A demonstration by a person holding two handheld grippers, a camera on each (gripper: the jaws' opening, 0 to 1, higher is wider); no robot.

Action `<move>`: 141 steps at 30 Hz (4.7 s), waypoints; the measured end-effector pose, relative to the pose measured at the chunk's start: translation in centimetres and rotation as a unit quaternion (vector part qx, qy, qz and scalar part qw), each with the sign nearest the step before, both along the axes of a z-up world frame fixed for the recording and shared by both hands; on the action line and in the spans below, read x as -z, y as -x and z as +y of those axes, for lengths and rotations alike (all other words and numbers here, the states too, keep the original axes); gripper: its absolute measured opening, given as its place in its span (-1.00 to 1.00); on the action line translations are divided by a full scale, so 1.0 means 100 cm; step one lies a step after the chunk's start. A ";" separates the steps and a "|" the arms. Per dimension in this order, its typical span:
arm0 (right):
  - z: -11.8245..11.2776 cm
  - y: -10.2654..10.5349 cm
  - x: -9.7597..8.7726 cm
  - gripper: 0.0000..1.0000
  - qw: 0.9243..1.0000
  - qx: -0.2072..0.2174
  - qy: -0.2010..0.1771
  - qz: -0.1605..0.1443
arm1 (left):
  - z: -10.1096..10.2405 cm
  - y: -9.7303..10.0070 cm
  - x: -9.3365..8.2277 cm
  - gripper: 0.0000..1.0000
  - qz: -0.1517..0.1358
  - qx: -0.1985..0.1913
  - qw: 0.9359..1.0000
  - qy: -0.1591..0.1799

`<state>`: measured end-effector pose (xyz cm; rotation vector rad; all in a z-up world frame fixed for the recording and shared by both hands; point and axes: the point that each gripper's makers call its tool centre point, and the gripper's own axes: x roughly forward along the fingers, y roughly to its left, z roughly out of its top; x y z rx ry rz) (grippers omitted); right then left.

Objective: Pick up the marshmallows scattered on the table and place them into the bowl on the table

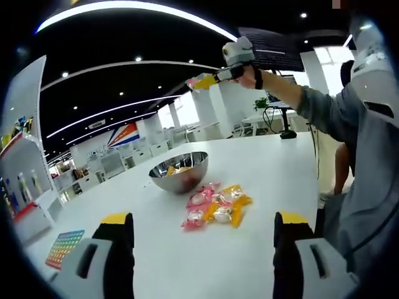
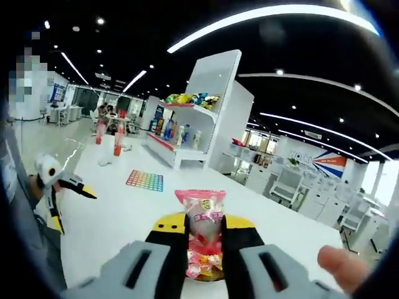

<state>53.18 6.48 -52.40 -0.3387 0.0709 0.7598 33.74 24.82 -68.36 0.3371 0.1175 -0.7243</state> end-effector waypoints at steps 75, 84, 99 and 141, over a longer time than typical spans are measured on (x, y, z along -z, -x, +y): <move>-0.006 -0.050 0.167 0.94 0.988 0.078 -0.087 0.096 | 0.006 0.007 0.001 0.79 0.011 -0.001 1.000 0.012; -0.018 0.016 0.119 0.94 0.987 0.049 -0.145 0.049 | -0.005 0.002 -0.002 0.83 0.005 0.003 1.000 0.017; -0.024 0.165 0.102 0.94 0.980 -0.072 -0.186 0.013 | -0.012 -0.006 -0.009 0.84 -0.008 0.005 0.999 0.036; -0.012 0.212 0.146 0.94 0.968 -0.090 -0.232 0.015 | -0.022 -0.074 -0.040 0.70 -0.072 0.059 0.993 0.075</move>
